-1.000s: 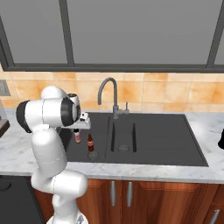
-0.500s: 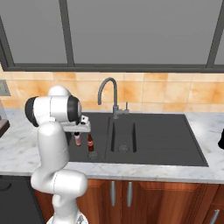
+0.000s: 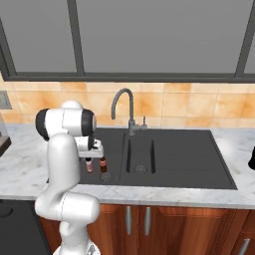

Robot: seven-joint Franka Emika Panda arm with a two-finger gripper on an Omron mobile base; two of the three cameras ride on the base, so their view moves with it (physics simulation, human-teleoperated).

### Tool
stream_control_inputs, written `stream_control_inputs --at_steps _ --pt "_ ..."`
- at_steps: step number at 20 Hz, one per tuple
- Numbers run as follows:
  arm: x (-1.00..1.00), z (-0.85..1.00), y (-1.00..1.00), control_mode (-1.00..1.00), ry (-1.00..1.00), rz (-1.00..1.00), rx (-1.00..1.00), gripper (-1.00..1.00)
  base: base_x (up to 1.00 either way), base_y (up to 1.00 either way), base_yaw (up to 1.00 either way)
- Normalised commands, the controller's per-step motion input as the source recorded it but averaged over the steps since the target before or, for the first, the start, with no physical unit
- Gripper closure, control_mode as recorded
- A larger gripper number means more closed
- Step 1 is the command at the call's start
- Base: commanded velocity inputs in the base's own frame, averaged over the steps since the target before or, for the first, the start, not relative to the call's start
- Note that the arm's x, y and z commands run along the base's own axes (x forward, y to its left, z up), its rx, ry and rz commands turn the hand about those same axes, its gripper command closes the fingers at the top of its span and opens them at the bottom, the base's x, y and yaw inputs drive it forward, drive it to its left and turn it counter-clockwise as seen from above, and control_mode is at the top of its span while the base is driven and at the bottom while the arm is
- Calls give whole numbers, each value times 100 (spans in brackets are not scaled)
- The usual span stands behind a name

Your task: Place the large bottle from the dining counter next to the other large bottle outside the sink, and place the small bottle from the dining counter next to the other small bottle inside the sink.

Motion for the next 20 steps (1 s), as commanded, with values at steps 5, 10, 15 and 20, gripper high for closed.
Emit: stream_control_inputs --at_steps 5,10,15,20 --pt "0 -41 0 -100 0 0 0 100 0 0 0" --pt "0 -27 2 -100 0 0 0 100 0 0 0" --pt "0 -7 1 -100 0 0 0 100 0 0 0" --pt "0 0 0 -100 0 0 0 -100 0 0 0"
